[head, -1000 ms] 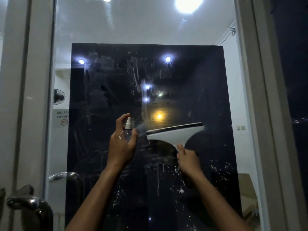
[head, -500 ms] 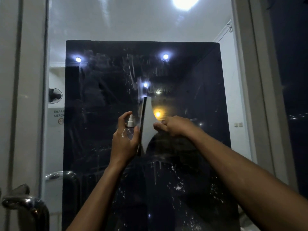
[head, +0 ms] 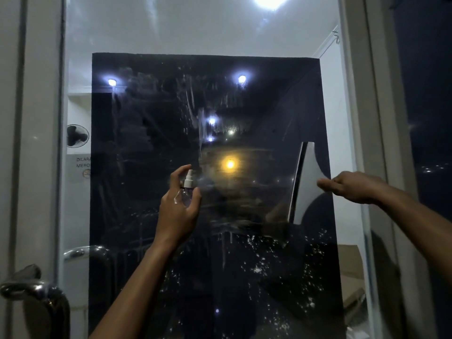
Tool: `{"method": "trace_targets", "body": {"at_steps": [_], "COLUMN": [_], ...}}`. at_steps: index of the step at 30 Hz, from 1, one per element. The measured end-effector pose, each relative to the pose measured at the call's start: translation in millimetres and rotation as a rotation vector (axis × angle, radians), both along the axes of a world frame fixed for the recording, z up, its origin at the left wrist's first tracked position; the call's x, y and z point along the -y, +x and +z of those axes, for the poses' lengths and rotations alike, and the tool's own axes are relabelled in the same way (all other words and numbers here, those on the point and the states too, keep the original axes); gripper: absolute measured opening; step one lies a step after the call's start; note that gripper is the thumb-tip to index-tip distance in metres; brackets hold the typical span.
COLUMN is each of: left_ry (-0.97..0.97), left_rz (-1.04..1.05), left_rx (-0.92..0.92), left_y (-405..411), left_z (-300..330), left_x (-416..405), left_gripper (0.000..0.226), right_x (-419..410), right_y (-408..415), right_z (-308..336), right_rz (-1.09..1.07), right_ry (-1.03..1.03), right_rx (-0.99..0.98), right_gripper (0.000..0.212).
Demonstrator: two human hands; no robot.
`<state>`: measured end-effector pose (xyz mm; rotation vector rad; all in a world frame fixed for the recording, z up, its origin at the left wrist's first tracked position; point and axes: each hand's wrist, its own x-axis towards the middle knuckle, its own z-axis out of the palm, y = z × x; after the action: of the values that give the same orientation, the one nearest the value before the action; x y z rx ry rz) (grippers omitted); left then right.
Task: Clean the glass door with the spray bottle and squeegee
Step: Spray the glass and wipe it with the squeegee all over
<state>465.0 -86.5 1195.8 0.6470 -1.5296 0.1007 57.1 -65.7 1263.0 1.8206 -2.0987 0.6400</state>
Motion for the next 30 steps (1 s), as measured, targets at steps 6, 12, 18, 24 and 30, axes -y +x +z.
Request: {"method": "trace_targets", "body": {"at_steps": [6,12,18,24,30], "left_ry": [-0.022,-0.013,-0.012,0.005,0.008], "left_rz": [-0.019,-0.04,-0.033,-0.084,-0.083], "left_rx": [0.03,0.052,0.031,0.024,0.018], "left_y": [-18,-35,-52,-70,-83], "left_z": [12,19,16,5,0], "left_x": [-7,-2,8,16,14], "left_gripper": [0.049,0.048,0.047,0.048,0.048], "right_x": [-8,17,46,53,22], "right_y": [24,61,73,77,60], "right_z": [18,54,53,-61,-119], "right_rz": [0.184,0.486,0.458,0.345,0.377], "right_ry": [-0.154,-0.344,-0.338,-0.261,-0.21], "right_rx": [0.184,0.934,1.187,1.237,1.203], "right_gripper": [0.068,0.047,0.051,0.055,0.053]}}
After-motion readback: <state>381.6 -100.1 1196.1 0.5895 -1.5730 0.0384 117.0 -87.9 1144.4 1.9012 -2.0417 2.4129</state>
